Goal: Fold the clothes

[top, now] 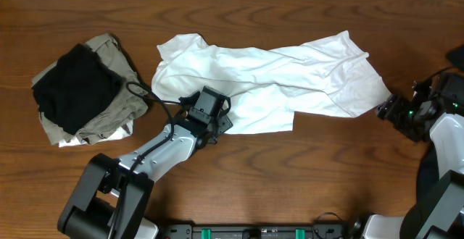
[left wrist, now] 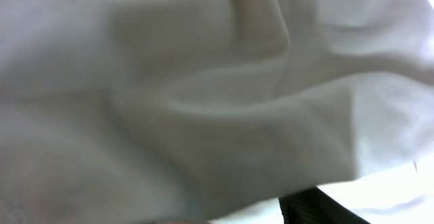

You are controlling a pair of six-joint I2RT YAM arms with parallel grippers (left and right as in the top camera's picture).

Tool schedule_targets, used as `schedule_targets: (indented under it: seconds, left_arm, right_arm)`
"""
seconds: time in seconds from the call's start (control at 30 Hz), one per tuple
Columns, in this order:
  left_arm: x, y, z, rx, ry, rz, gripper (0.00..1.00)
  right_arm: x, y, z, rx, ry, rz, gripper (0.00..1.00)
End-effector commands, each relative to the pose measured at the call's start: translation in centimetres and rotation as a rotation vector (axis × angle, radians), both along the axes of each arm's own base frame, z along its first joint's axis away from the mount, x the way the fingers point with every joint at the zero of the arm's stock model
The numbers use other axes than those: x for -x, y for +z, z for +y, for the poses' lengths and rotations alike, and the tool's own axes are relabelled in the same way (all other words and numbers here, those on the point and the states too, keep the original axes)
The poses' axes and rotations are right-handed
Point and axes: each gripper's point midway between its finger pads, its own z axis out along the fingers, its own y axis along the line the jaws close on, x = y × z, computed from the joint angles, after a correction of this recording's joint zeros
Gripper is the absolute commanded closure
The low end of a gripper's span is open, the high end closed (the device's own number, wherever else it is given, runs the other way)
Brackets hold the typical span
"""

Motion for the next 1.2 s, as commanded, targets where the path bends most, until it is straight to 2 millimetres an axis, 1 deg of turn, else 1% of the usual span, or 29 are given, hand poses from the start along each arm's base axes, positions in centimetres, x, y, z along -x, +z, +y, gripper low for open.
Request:
schedule_targets:
  seconds: [0.0, 0.1, 0.4, 0.47, 0.5, 0.67, 0.8, 0.93, 1.17]
  left_arm:
    - [3.0, -4.1, 3.7, -0.162, 0.039, 0.11, 0.43]
    - [2.9, -4.1, 3.7, -0.162, 0.039, 0.11, 0.52]
    - [2.9, -4.1, 3.7, -0.162, 0.039, 0.11, 0.59]
    - [3.0, -4.1, 3.7, -0.162, 0.038, 0.11, 0.65]
    - [3.0, -4.1, 3.7, -0.159, 0.037, 0.112, 0.66]
    - [3.1, -4.2, 3.4, -0.145, 0.031, 0.119, 0.66]
    - [3.6, -4.2, 2.5, -0.095, 0.01, 0.147, 0.66]
    - [3.9, -4.2, 2.0, -0.07, 0.0, 0.161, 0.66]
    - [4.0, -4.2, 1.7, -0.078, -0.035, 0.155, 0.66]
  right_arm:
    - [-0.3, 0.3, 0.2, 0.011, 0.019, -0.007, 0.26]
    - [-0.2, 0.3, 0.2, 0.01, 0.019, -0.005, 0.26]
    - [-0.2, 0.3, 0.2, 0.01, 0.019, -0.005, 0.26]
    - [-0.2, 0.3, 0.2, 0.01, 0.019, -0.005, 0.26]
    - [-0.2, 0.3, 0.2, 0.01, 0.019, -0.005, 0.26]
    - [-0.2, 0.3, 0.2, 0.01, 0.019, -0.005, 0.26]
    - [-0.2, 0.3, 0.2, 0.01, 0.019, -0.005, 0.25]
    - [-0.2, 0.3, 0.2, 0.01, 0.019, -0.005, 0.25]
    - [-0.2, 0.3, 0.2, 0.01, 0.019, -0.005, 0.25]
